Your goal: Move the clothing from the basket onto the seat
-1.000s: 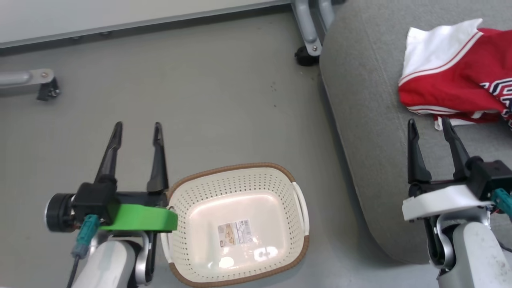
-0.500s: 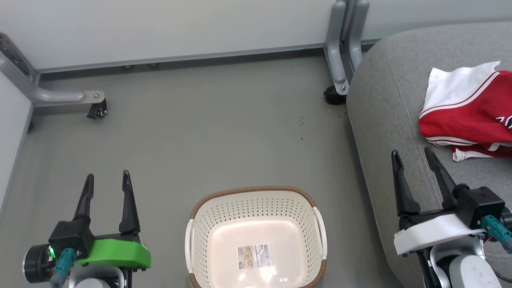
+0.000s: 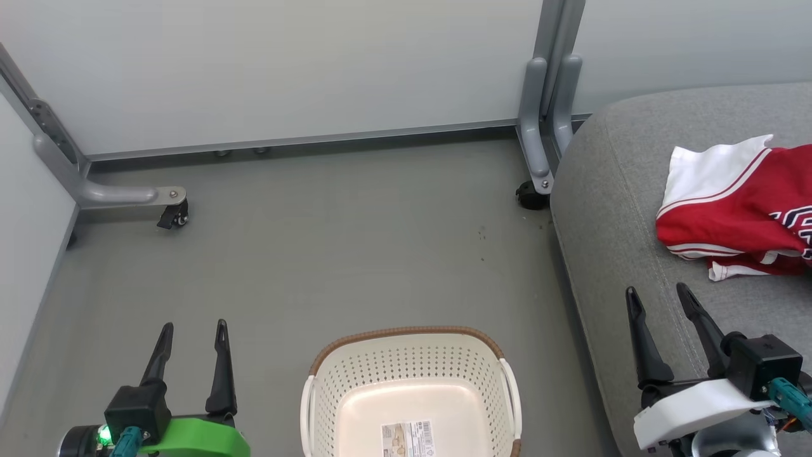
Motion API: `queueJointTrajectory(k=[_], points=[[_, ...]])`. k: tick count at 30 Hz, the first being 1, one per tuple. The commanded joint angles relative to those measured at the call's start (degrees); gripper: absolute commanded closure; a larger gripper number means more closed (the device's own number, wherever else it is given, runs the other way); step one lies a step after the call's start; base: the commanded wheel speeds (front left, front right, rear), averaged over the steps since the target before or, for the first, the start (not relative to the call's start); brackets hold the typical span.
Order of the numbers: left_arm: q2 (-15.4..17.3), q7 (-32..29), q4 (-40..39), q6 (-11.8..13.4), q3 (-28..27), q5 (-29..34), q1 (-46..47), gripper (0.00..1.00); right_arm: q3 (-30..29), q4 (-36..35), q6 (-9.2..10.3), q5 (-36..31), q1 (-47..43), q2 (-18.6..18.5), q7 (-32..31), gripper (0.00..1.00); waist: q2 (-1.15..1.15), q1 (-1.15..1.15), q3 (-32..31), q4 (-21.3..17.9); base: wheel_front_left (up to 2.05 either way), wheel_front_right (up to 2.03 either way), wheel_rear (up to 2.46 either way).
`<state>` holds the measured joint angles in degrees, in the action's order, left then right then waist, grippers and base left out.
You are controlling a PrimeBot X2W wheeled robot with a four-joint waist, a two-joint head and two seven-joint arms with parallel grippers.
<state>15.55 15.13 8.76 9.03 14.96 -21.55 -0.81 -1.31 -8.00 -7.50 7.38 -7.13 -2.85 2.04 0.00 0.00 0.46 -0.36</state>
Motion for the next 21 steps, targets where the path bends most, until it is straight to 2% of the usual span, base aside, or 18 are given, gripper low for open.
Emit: queueJointTrajectory(k=[1, 21], points=[[0.03, 0.01, 0.38, -0.46, -0.2, 0.28, -0.93, 0.0, -0.18, -0.45, 0.02, 0.25, -1.03, -0.11, -0.18, 0.0, 0.0, 0.0, -0.33, -0.1, 0.0, 0.0, 0.0], [-1.75, 0.01, 2.71, -2.12, -1.81, 2.77, -0.72, 0.0, -0.4, -1.17, 0.02, 0.86, -2.06, -0.1, -1.07, 0.0, 0.0, 0.0, -0.97, 0.34, 0.0, 0.0, 0.0]])
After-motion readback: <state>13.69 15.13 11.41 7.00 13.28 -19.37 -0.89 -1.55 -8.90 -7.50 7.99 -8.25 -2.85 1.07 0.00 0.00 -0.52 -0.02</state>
